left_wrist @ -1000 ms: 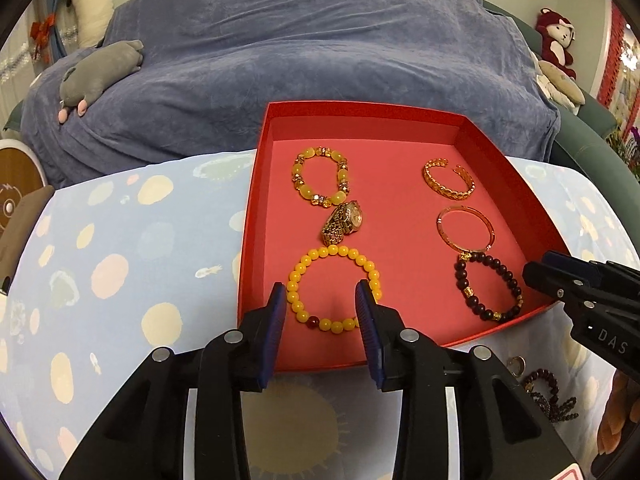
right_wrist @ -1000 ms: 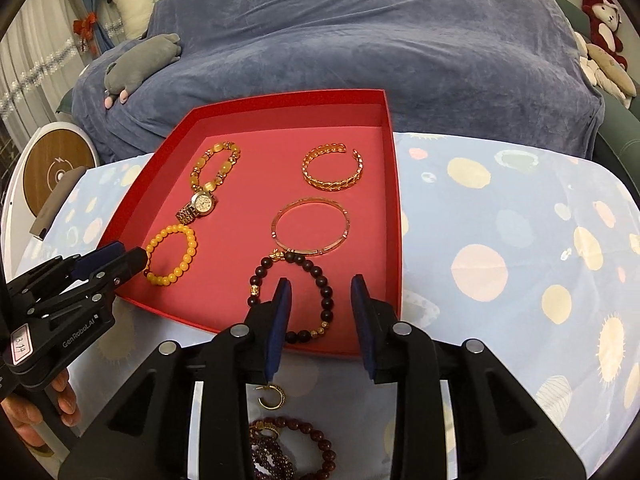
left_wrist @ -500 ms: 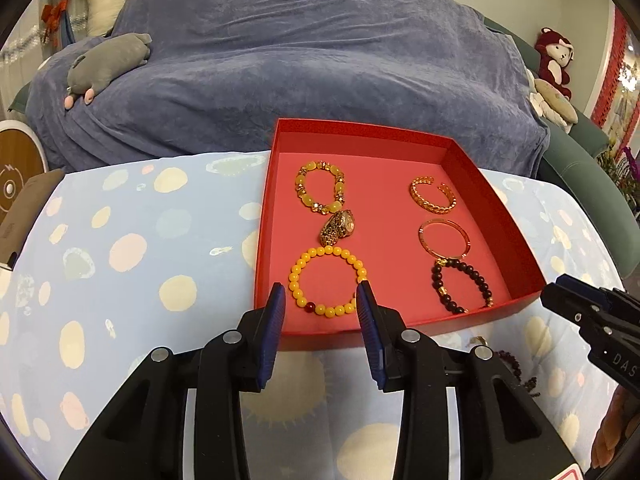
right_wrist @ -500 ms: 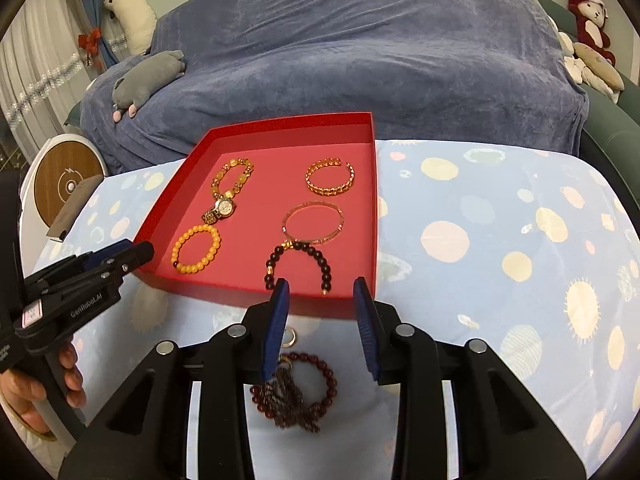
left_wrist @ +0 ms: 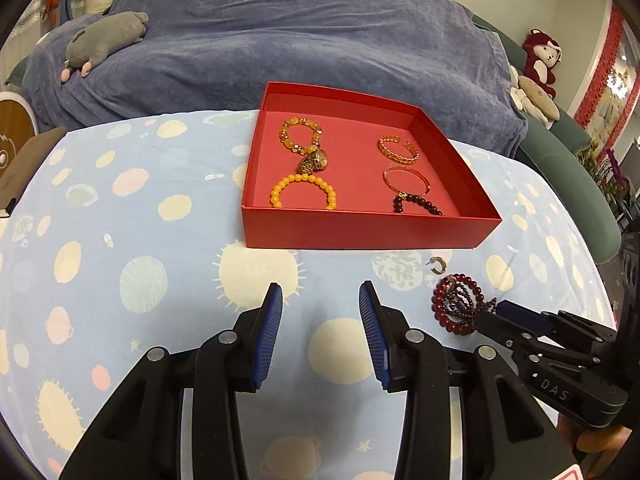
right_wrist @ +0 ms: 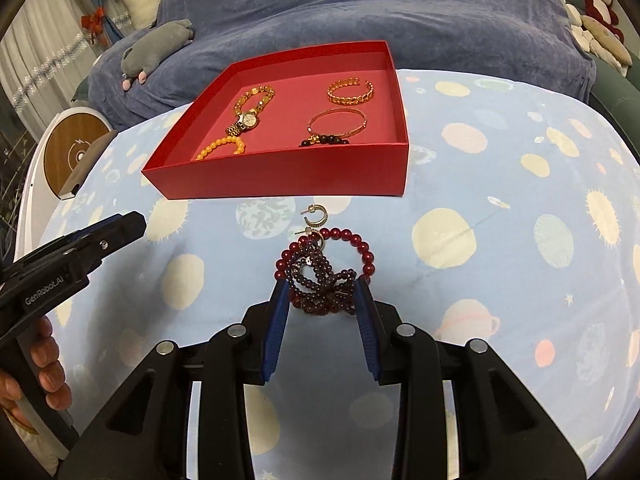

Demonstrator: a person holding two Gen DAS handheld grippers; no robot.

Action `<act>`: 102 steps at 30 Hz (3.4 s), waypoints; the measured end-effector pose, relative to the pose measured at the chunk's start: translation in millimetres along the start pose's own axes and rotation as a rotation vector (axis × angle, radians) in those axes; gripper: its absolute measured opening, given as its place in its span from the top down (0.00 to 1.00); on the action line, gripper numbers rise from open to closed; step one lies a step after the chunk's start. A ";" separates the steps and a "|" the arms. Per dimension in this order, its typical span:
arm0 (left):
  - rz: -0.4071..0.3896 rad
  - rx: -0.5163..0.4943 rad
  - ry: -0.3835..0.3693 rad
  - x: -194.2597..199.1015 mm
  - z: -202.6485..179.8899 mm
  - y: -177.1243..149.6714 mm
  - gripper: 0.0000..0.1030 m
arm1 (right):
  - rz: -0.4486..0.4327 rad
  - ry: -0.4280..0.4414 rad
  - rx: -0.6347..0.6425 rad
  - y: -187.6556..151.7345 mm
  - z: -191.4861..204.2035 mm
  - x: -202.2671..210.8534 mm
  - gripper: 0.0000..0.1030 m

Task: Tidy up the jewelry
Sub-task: 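Grasp the dark red bead strand with the right tool while the left grasps the red bead bracelet, then lift the red bead bracelet with the left tool while the right lifts the dark red strand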

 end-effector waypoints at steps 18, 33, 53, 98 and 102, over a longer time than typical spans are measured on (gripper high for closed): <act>0.035 -0.022 -0.038 -11.2 -19.0 -8.9 0.63 | -0.078 0.007 -0.026 12.7 -6.0 13.9 0.94; 0.076 -0.117 -0.134 -44.6 -106.5 -14.4 0.63 | -0.204 -0.009 -0.162 32.5 -46.6 54.1 0.94; 0.050 -0.182 -0.090 -45.5 -99.3 -25.9 0.94 | -0.182 0.005 -0.162 29.6 -42.3 45.9 0.94; 0.055 -0.120 0.010 -45.9 -35.2 -29.8 0.62 | 0.028 0.017 -0.041 -2.3 2.9 -15.3 0.84; 0.036 -0.159 0.019 -46.2 -39.9 -31.3 0.78 | 0.040 0.013 -0.033 -4.2 3.7 -18.3 0.85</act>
Point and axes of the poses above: each gripper's, at about its wrist camera, not at the fingertips, and x roughly against the way its jaws point, z to its left, y to its top, the point moved 7 cm from there along -x, roughly the way its jaws point, and after that the axes turned 7 degrees about y, right-handed, at the moved point
